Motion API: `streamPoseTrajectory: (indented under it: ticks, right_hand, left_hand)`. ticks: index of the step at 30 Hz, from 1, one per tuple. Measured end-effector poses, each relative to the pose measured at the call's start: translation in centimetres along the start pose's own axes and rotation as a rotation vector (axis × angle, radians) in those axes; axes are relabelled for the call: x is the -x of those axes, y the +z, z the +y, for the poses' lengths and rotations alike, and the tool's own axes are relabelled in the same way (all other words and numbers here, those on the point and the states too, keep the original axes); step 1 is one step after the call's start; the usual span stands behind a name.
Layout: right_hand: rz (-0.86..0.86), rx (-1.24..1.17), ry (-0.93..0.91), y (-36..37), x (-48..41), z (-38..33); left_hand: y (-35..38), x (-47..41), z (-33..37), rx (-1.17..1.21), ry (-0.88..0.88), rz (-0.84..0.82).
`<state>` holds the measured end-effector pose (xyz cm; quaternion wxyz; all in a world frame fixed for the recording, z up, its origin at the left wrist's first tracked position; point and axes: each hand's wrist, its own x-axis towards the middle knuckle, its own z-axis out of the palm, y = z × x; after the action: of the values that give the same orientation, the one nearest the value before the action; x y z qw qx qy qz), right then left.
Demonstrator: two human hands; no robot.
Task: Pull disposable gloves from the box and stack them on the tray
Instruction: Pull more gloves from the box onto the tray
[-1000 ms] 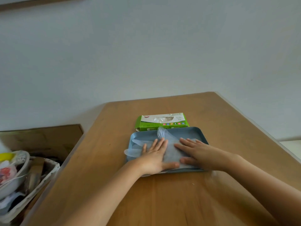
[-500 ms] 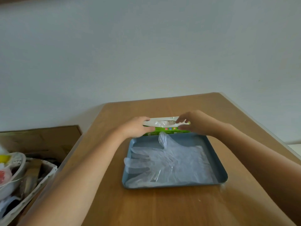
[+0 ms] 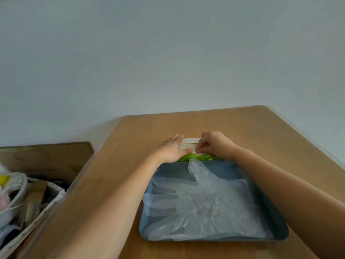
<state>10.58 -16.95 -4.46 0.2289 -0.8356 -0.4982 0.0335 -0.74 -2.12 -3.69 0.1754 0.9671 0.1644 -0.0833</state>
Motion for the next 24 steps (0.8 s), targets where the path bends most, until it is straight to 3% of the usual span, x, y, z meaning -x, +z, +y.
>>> streamPoseTrajectory:
  ticks: [7,12,19,24]
  right_hand:
    - [0.188,-0.193,0.033,0.7,0.7,1.0]
    - [0.223,-0.203,0.02,0.7,0.6,1.0]
    - [0.259,-0.299,0.142,0.0,0.7,0.9]
    - [0.257,-0.477,0.228,-0.3,0.5,0.7]
  left_hand:
    - [0.6,-0.4,-0.4,-0.015,0.006,0.008]
    - [0.5,-0.5,-0.5,0.01,0.004,-0.001]
    - [0.4,-0.6,-0.6,0.032,0.014,0.003]
    - [0.5,-0.8,-0.8,0.022,0.025,0.015]
